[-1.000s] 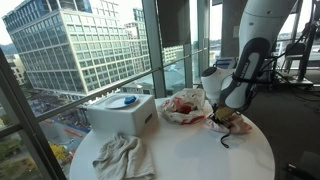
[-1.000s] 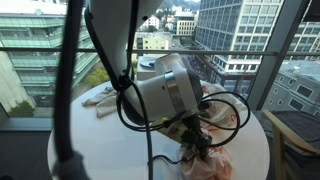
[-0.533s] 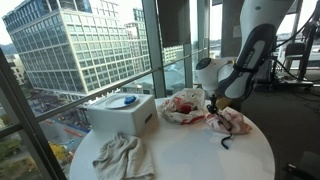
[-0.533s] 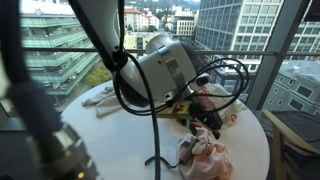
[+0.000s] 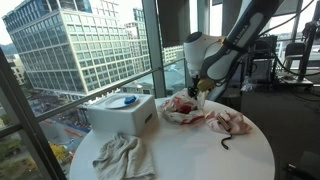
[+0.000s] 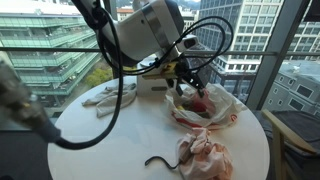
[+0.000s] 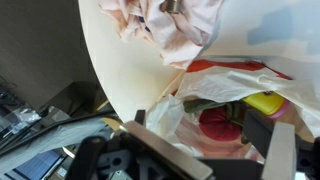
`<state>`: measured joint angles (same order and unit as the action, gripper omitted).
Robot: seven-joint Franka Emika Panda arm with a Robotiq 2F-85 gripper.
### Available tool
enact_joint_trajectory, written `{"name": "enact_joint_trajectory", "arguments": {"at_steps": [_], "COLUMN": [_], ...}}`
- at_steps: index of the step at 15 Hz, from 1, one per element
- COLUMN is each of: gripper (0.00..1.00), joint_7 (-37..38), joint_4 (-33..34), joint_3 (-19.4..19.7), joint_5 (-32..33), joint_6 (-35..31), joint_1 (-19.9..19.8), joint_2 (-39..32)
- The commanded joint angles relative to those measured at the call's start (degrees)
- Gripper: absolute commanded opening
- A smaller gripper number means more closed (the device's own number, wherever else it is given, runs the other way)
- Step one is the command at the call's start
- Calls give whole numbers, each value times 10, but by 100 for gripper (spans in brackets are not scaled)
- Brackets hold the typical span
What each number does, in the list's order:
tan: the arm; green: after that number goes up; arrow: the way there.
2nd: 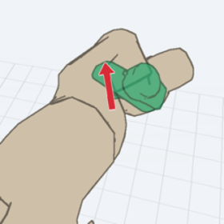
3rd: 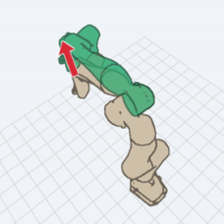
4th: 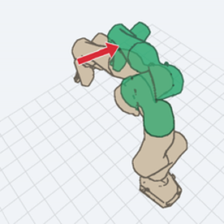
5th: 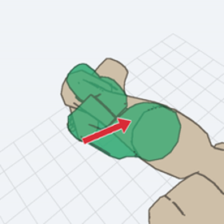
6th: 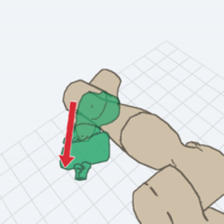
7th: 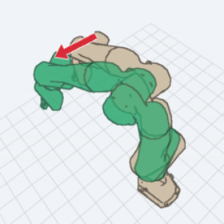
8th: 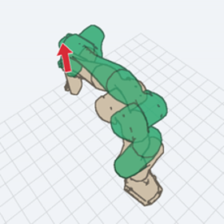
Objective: Remove the brown object, the pink shirt, the turnip plushy and the yellow container from the plastic
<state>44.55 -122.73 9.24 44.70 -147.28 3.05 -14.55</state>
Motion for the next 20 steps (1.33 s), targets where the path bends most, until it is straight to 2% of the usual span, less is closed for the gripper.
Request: {"name": "enact_joint_trajectory", "arguments": {"at_steps": [1,5,9,13,17,18,19,20], "gripper": [100,100,100,100,100,75,75,66], "joint_7": [-44,-93,-133,-149,-169,-175,-184,-183], "joint_4": [81,185,290,396,457,467,472,475], "joint_3": [-30,-25,-3,34,52,51,46,48], "joint_5": [-99,-195,-252,-268,-282,-288,-297,-305], "joint_6": [-19,-22,-14,-22,-23,-16,-3,2], "joint_1": [-14,-4,4,14,12,8,3,2], "joint_2": [-69,-180,-291,-377,-418,-428,-435,-443]}}
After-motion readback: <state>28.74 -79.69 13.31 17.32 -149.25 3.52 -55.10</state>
